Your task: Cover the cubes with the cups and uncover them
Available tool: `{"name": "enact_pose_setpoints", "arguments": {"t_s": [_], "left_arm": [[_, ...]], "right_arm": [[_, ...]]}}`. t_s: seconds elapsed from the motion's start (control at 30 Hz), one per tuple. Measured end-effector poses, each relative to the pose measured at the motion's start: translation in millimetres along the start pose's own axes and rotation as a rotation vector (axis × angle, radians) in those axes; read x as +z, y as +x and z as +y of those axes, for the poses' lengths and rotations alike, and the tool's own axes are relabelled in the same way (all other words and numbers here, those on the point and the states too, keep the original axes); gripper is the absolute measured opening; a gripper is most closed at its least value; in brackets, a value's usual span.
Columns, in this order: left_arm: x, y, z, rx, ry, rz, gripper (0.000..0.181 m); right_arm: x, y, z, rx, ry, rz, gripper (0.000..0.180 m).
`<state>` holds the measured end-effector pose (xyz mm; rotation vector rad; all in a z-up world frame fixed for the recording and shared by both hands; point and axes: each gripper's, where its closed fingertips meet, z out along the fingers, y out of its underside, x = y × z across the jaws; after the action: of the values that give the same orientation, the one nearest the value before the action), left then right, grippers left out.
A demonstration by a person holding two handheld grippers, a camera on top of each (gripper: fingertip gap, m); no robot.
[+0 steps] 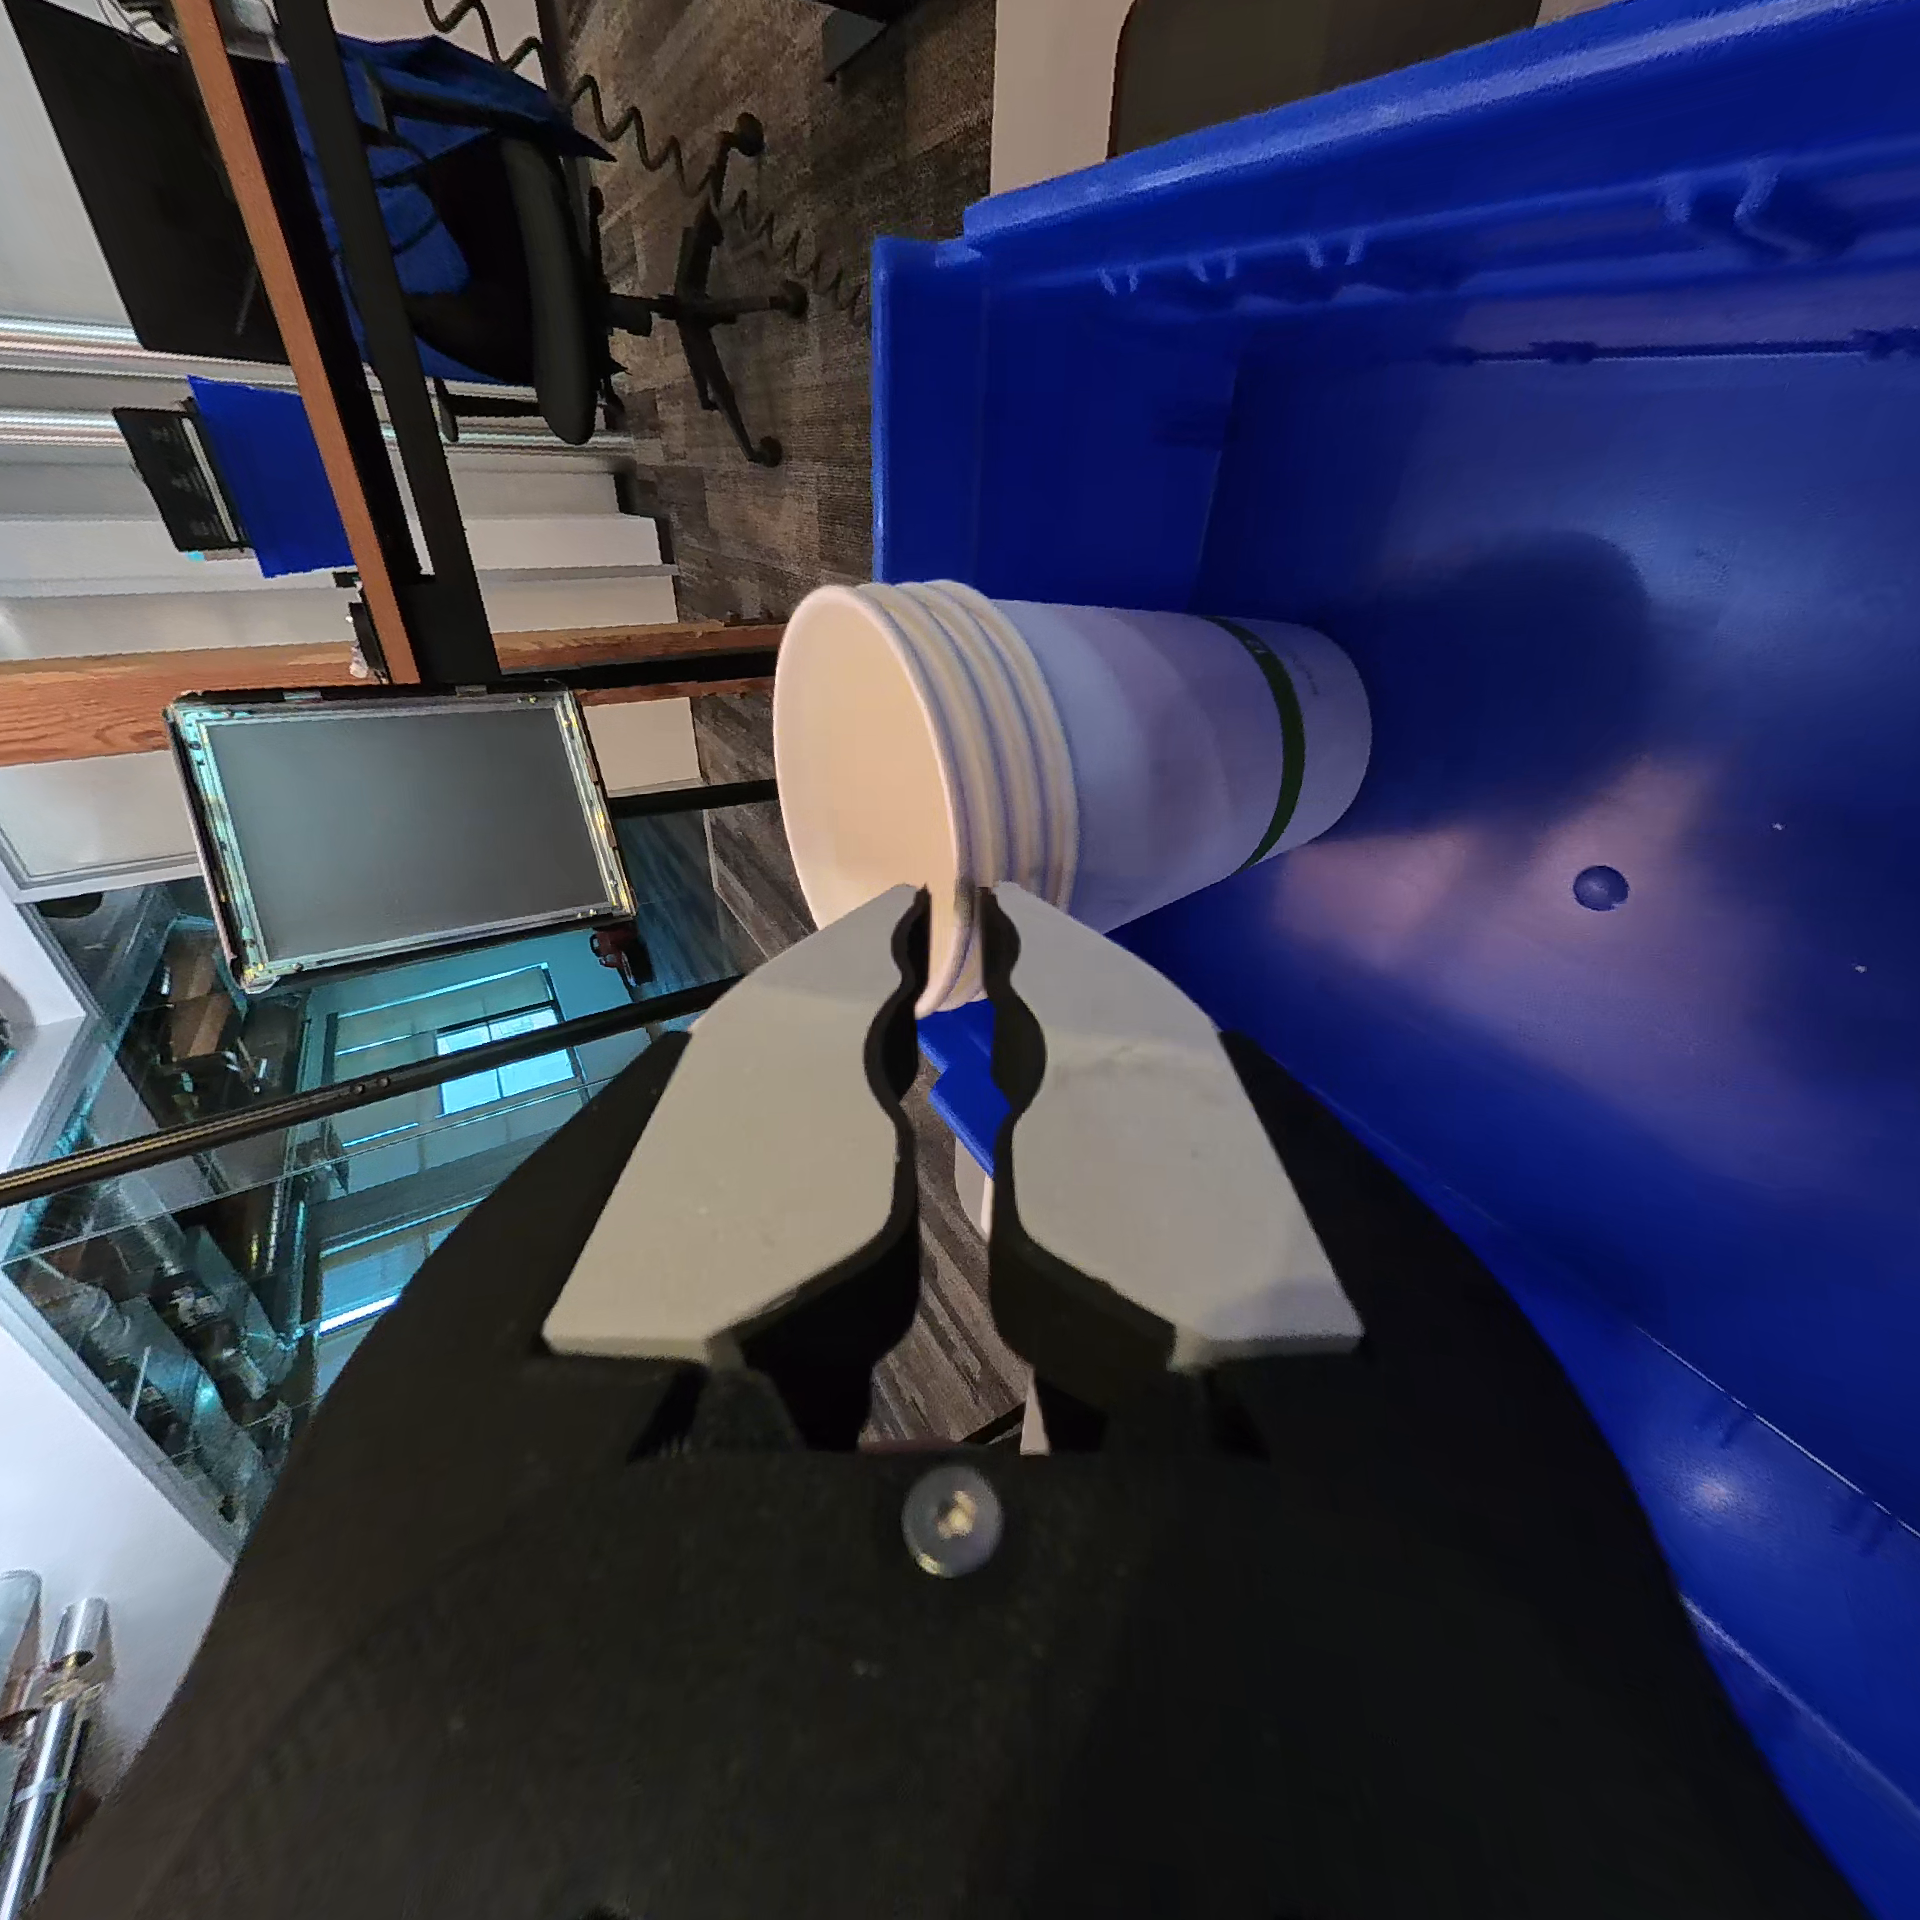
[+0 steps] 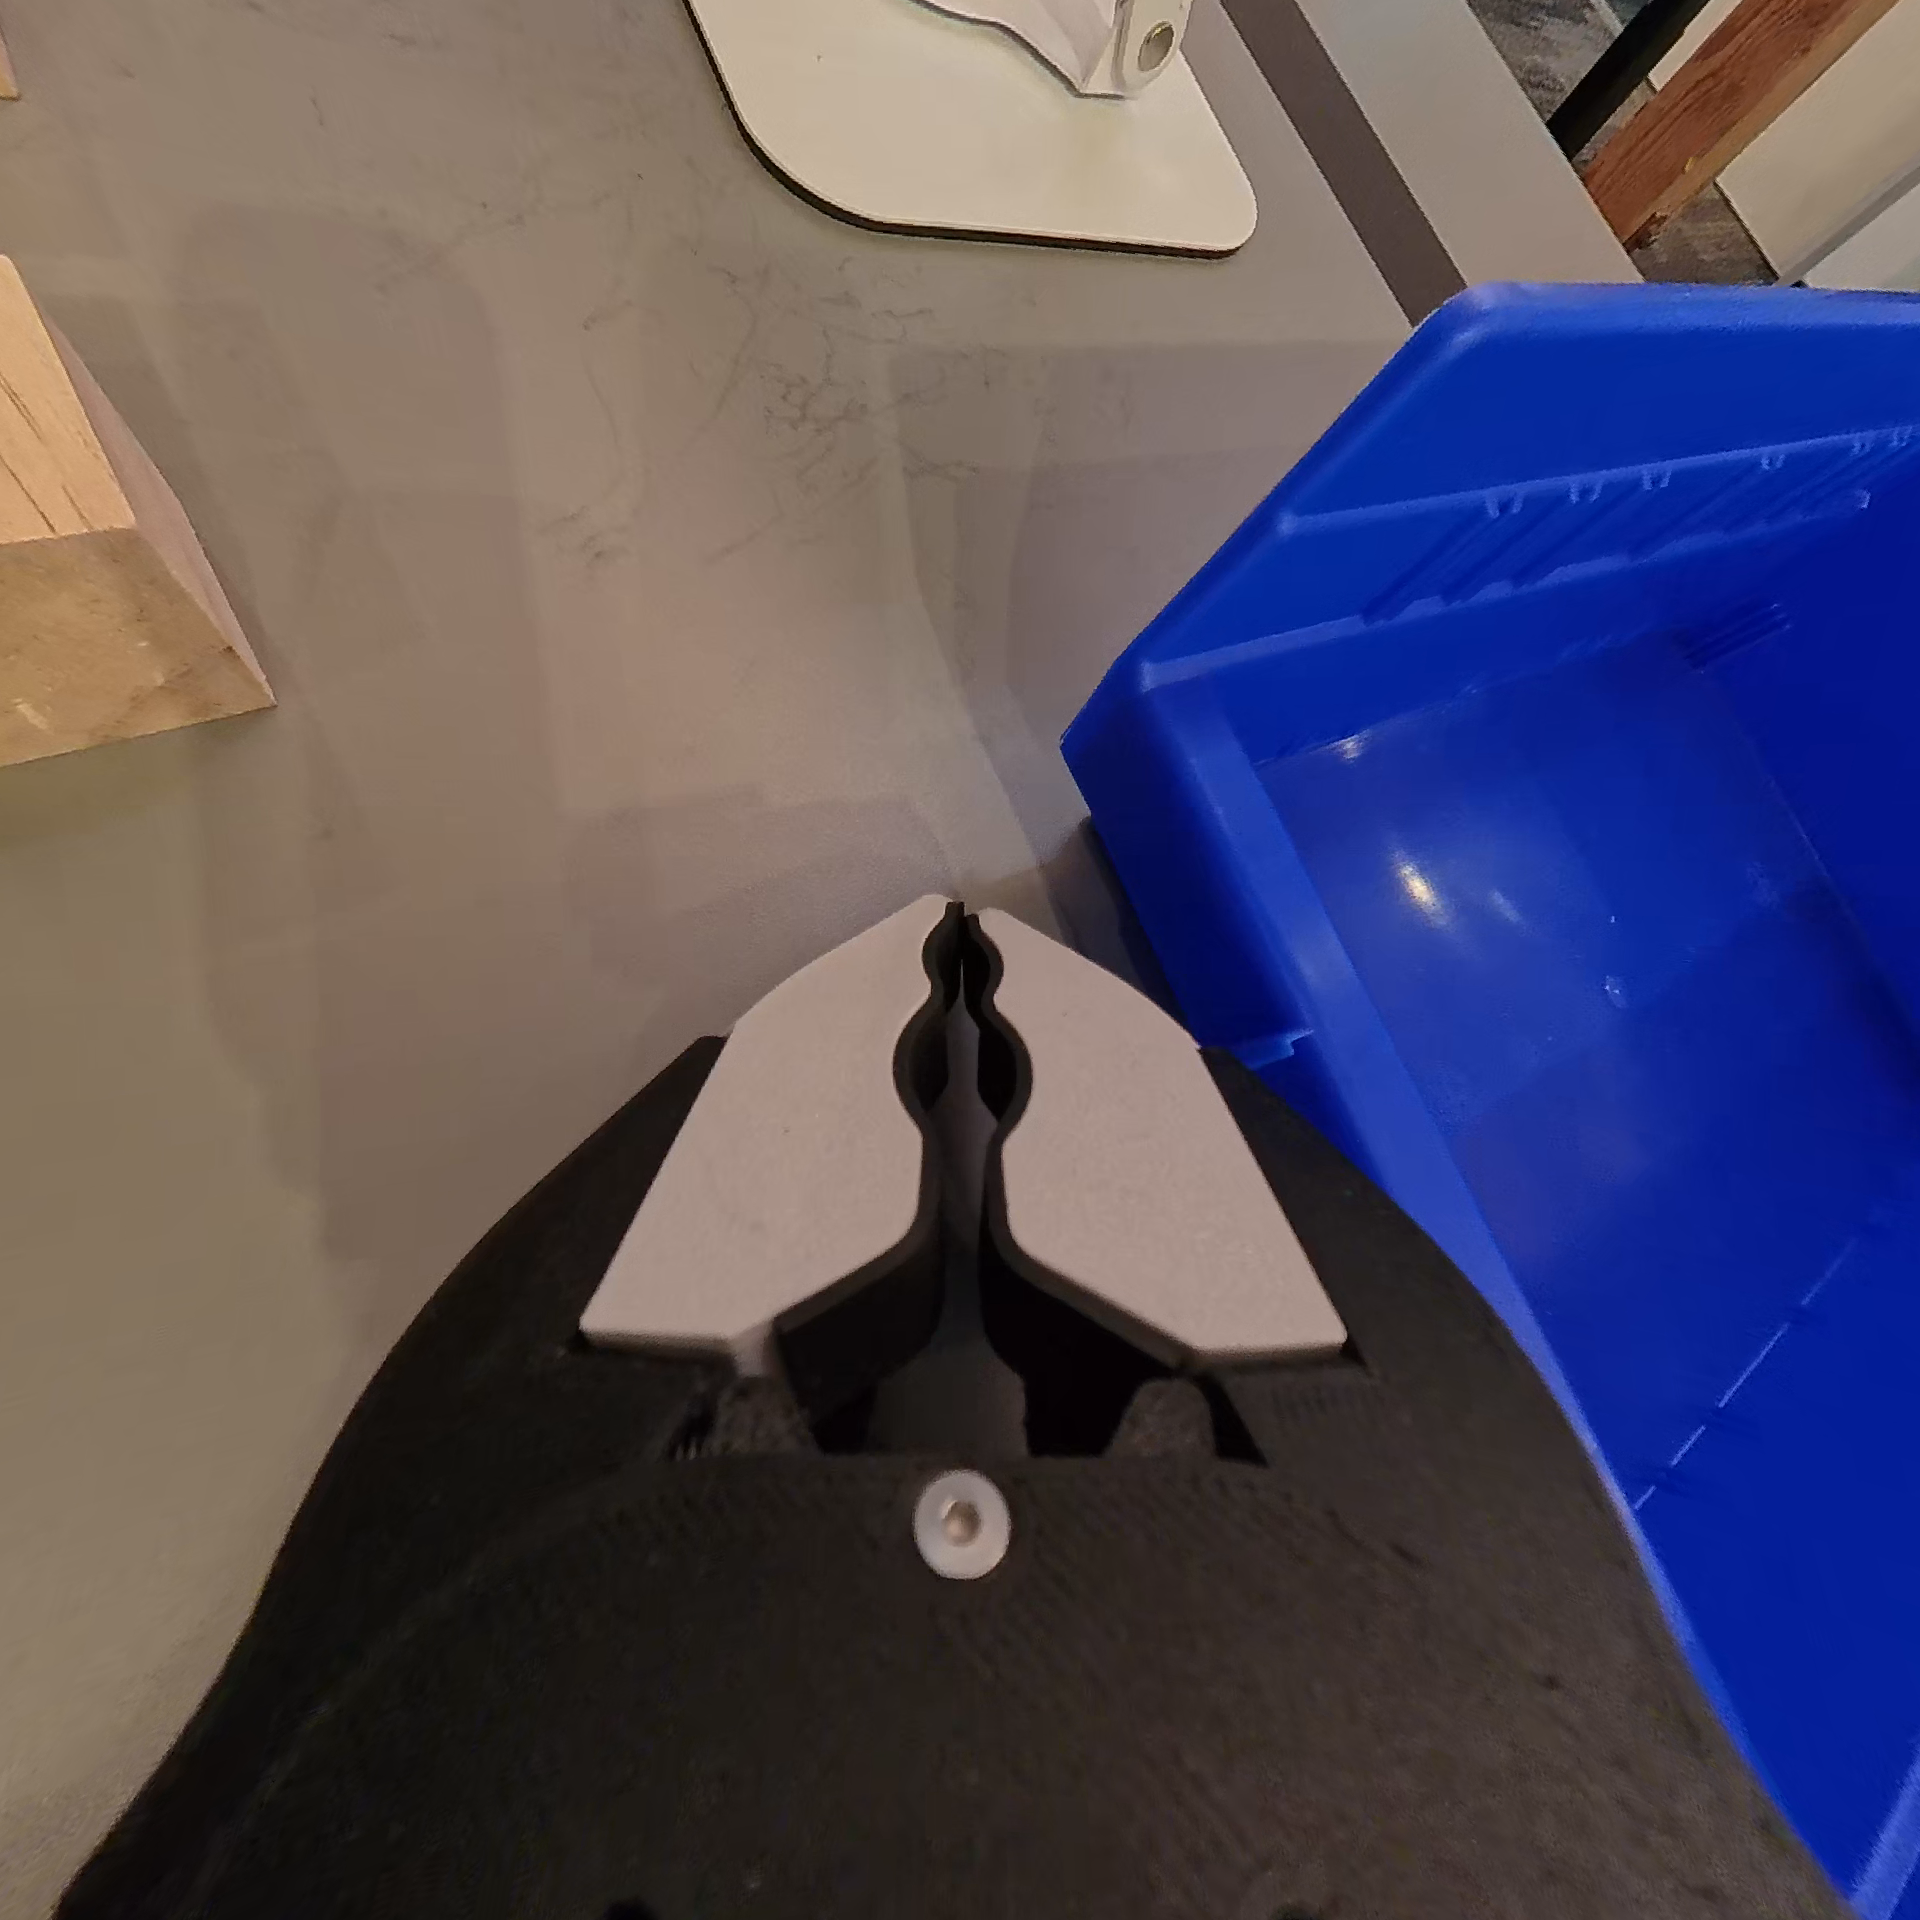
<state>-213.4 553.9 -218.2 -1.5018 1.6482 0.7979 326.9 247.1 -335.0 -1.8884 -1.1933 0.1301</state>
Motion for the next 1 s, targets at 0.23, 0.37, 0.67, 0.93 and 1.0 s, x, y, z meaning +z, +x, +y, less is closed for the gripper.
{"name": "enact_pose_setpoints", "arguments": {"t_s": [0.23,0.37,0.67,0.93,1.0], "left_arm": [[3.6,1.7,2.0,0.001,-0.008,0.046,0.007],[3.4,0.2,1.8,0.004,-0.006,0.051,0.003],[-5.0,-11.8,0.7,-0.019,-0.012,-0.012,0.003],[-30.7,-37.2,-4.7,-0.033,-0.004,-0.116,0.003],[-39.4,-46.1,-5.2,-0.044,-0.005,-0.142,0.003]], "right_arm": [[0.1,0.0,0.1,0.002,0.0,-0.002,0.0],[0.1,-0.1,0.1,0.002,0.0,-0.002,0.0],[0.1,-0.3,0.1,0.002,0.0,-0.006,0.0],[0.1,-1.0,-0.1,0.001,0.002,-0.011,0.0],[0.0,-1.2,-0.2,0.0,0.002,-0.013,0.0]]}}
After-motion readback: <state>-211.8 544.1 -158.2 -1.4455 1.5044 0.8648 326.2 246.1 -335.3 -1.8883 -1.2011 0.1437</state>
